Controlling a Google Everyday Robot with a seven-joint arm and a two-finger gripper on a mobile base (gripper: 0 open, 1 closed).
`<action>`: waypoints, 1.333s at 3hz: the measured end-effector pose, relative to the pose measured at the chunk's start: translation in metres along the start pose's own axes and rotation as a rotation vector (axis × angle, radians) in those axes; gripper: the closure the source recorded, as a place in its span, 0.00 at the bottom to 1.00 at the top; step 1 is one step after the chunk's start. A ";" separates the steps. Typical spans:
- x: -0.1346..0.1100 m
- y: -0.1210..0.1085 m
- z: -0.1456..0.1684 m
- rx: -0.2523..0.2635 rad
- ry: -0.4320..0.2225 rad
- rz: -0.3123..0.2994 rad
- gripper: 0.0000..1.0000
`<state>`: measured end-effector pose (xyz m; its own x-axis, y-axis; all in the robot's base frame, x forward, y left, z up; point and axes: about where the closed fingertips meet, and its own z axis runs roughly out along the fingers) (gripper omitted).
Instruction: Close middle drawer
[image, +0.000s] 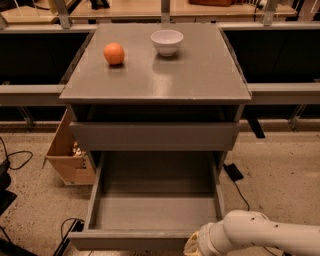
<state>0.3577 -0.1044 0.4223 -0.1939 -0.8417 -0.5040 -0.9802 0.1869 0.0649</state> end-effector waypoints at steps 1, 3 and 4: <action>-0.001 -0.011 0.004 0.005 -0.013 -0.018 1.00; -0.002 -0.035 0.007 0.015 -0.034 -0.038 1.00; -0.001 -0.045 0.010 0.009 -0.045 -0.050 1.00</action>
Offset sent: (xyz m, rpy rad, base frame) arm 0.1571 0.0015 -0.0369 0.1412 -0.1883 0.1062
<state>0.4019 -0.1069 0.4111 -0.1430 -0.8264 -0.5446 -0.9882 0.1501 0.0316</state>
